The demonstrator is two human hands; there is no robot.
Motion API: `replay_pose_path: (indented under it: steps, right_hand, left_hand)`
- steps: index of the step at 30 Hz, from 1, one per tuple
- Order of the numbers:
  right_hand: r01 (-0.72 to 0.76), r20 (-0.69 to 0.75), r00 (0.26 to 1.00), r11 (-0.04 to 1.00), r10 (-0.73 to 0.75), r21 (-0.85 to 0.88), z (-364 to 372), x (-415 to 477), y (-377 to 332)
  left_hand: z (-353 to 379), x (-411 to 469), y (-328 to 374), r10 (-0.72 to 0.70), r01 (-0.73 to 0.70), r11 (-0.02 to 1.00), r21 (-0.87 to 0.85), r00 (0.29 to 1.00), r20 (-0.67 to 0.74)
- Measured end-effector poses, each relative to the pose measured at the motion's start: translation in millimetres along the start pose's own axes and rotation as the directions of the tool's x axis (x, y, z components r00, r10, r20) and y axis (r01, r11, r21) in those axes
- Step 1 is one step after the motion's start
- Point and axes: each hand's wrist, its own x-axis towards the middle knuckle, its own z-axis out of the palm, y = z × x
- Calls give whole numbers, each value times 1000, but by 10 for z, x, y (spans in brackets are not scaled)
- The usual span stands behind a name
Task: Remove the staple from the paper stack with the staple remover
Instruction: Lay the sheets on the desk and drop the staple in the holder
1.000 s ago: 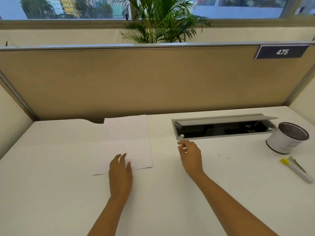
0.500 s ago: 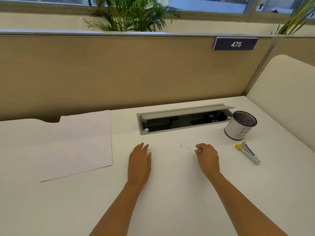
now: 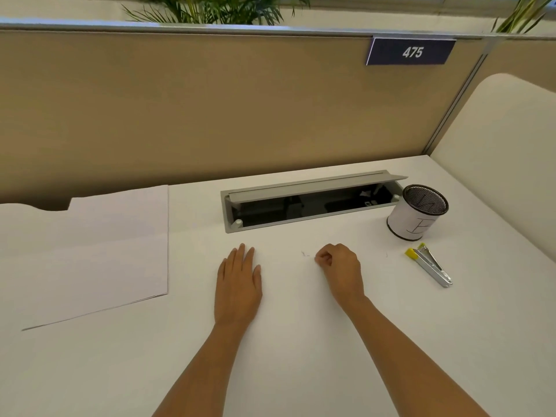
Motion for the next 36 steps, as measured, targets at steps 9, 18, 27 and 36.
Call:
replay_pose_path:
  steps: [9,18,27,36]
  right_hand:
    - [-10,-154,988,997,21,74,-336,253,63]
    - [-242,-457,872,966,174,-94,-1417,1075,626]
    - [-254,-459,869,963,186,-92,-1435,1140,870]
    - [-38,-411,910,999,46,28,-1091,520,438]
  left_hand:
    - [-23,-2,11,-23,23,1000,-18,1000,-7]
    - [-6,3,-9,-17,17,1000,-13,999,-31]
    - [13,26,-7,-16,16,1000,8,999,-41]
    - [6,27,-1,-17,17,1000,1,999,-37]
